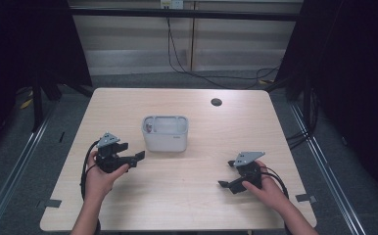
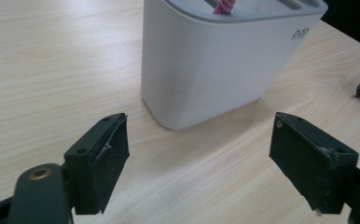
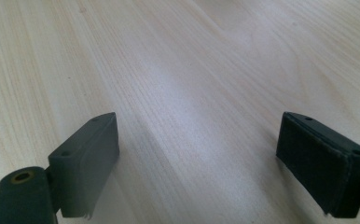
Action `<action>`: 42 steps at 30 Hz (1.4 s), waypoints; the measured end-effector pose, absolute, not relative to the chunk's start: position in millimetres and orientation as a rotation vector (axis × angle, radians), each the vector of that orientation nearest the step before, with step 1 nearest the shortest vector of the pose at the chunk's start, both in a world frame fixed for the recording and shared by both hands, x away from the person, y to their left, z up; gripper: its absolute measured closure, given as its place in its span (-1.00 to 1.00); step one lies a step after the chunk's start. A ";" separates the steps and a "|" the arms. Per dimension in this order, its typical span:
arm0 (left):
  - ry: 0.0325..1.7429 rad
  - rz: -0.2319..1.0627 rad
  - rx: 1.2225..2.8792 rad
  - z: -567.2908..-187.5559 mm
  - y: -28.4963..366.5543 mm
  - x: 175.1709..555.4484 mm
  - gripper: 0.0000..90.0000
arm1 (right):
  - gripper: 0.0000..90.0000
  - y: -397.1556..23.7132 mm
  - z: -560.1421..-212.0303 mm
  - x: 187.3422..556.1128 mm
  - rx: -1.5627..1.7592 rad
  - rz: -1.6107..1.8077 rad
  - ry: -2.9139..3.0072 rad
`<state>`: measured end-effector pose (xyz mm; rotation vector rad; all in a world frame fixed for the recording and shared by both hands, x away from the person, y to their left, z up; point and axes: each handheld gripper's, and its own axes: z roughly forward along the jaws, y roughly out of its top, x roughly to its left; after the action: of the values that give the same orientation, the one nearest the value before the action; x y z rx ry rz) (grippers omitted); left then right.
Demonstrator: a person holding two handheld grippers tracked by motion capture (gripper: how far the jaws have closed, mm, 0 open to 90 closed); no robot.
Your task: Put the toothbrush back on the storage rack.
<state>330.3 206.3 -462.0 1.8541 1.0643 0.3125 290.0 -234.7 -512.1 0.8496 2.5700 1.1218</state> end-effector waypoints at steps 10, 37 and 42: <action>1.054 0.297 1.871 -471.9 210.8 329.0 -0.57 | -0.72 -234.7 -512.1 290.0 0.849 1.122 2.570; 1.026 0.311 1.993 -490.0 213.6 323.7 -0.57 | -0.72 -234.7 -512.1 289.9 0.849 1.122 2.570; 1.023 0.311 2.002 -492.0 214.3 323.8 -0.57 | -0.72 -234.7 -512.1 289.9 0.849 1.122 2.570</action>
<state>323.8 214.3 -492.0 2.0020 1.0231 0.3110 289.9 -234.7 -512.1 0.8492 2.5698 1.1215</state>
